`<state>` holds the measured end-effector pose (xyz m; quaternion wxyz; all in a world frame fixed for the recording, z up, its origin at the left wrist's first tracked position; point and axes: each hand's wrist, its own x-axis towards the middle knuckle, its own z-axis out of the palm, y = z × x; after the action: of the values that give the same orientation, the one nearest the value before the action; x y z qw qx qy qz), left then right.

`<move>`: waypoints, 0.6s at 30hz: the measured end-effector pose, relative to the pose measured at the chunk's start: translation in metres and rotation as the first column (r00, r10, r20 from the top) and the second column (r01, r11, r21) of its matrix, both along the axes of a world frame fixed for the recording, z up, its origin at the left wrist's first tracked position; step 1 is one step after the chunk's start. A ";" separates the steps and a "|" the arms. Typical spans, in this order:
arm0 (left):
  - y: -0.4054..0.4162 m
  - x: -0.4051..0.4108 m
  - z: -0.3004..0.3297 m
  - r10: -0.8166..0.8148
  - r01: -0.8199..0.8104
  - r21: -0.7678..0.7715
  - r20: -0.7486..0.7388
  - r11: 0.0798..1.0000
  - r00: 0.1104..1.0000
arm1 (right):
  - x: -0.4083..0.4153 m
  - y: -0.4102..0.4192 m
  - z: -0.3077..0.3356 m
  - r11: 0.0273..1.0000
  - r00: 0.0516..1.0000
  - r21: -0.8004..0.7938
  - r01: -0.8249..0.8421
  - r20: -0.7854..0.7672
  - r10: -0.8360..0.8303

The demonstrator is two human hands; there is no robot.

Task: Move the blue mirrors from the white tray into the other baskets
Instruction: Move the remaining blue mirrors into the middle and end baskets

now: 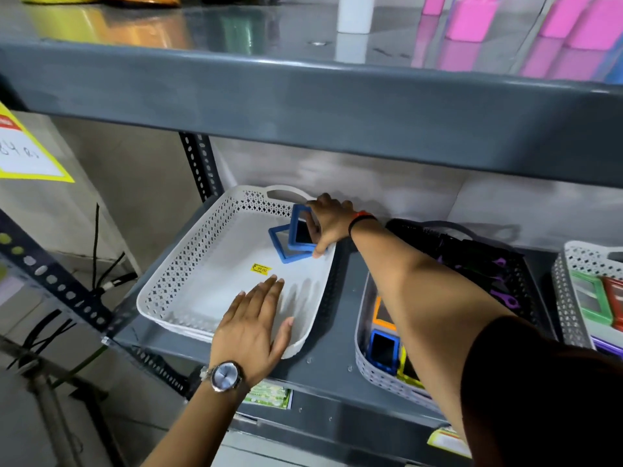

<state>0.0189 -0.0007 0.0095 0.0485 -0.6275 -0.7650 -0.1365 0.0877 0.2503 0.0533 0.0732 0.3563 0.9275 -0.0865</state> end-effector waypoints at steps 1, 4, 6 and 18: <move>0.003 0.007 0.002 -0.029 0.029 0.006 0.005 1.000 1.000 | 0.009 0.000 0.007 1.000 1.000 0.015 0.010 -0.017 -0.010; 0.015 0.035 0.008 -0.162 0.162 0.036 0.004 0.986 0.987 | 0.049 0.000 0.028 0.996 0.996 0.070 0.061 -0.066 -0.056; 0.027 0.064 0.014 -0.252 0.252 0.064 0.004 0.966 0.968 | 0.093 -0.001 0.042 0.989 0.993 0.100 0.106 -0.063 -0.100; 0.059 0.137 -0.007 -0.469 0.468 -0.018 0.002 0.883 0.883 | 0.388 -0.032 0.059 0.888 0.886 -0.005 0.460 -0.060 -0.460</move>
<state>0.1563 0.0580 0.0024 0.0096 -0.7942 -0.5921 -0.1364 0.4761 0.2188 0.1128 0.0215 0.5635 0.8188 -0.1076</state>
